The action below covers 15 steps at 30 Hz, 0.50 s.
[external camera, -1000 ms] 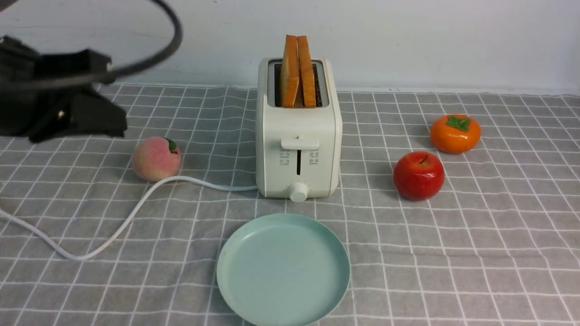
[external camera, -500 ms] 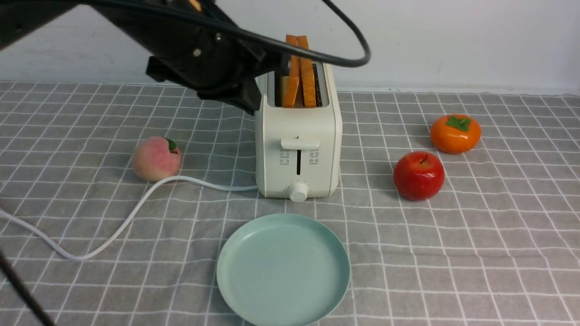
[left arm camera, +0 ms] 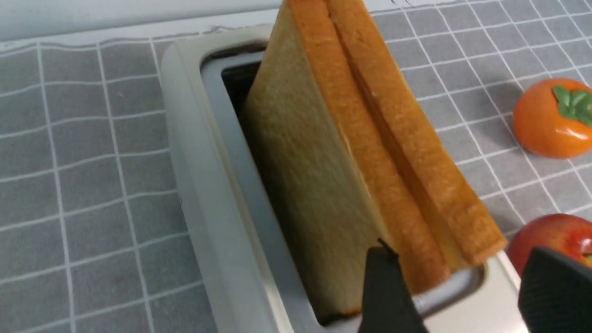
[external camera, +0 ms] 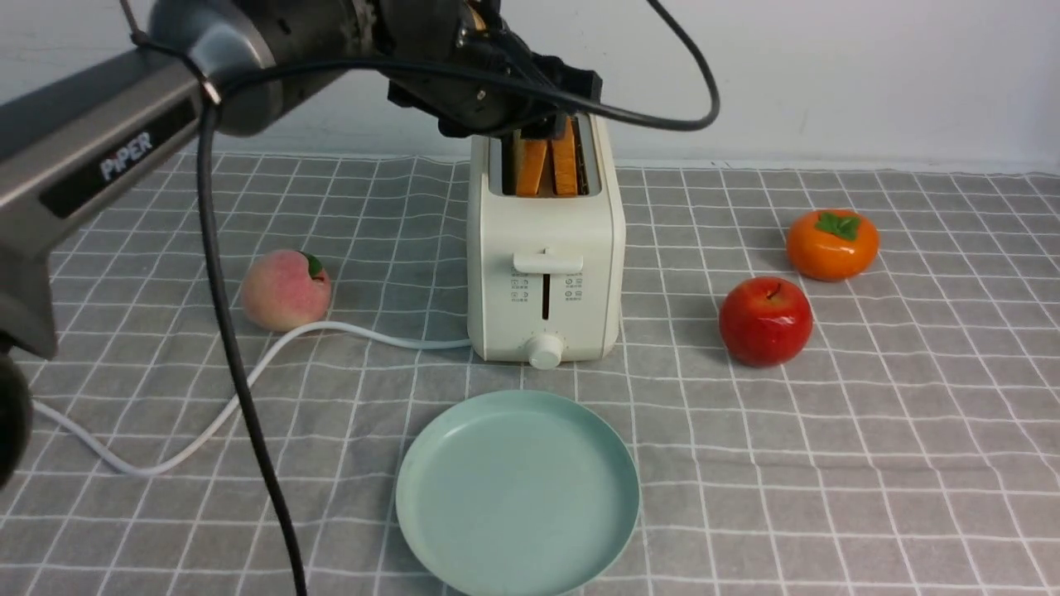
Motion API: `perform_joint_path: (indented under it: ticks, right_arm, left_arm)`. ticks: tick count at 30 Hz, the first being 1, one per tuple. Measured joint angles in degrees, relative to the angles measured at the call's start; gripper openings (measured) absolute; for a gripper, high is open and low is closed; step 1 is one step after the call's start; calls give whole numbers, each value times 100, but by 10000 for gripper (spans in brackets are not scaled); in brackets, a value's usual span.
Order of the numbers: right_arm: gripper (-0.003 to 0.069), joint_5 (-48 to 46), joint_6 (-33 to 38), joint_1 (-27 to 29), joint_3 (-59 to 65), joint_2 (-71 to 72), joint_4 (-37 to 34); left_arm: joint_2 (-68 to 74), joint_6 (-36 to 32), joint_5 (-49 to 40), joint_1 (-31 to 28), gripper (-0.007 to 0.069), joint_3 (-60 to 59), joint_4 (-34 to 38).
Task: Take toasted bread from bread machine on grey coffee table place on plate.
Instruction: 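Reach for a toast slice standing in the toaster with the left gripper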
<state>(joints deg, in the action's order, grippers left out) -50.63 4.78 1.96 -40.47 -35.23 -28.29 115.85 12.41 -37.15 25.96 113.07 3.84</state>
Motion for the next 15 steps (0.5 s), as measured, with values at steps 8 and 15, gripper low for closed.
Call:
perform_joint_path:
  ticks: [8,15]
  right_arm:
    - [107,35,5,0,0,0,0]
    - [115,46,5,0,5,0,0]
  left_arm:
    - [192,-2,218,5,279,11,-636]
    - [194,-2,206,5,20,17,-774]
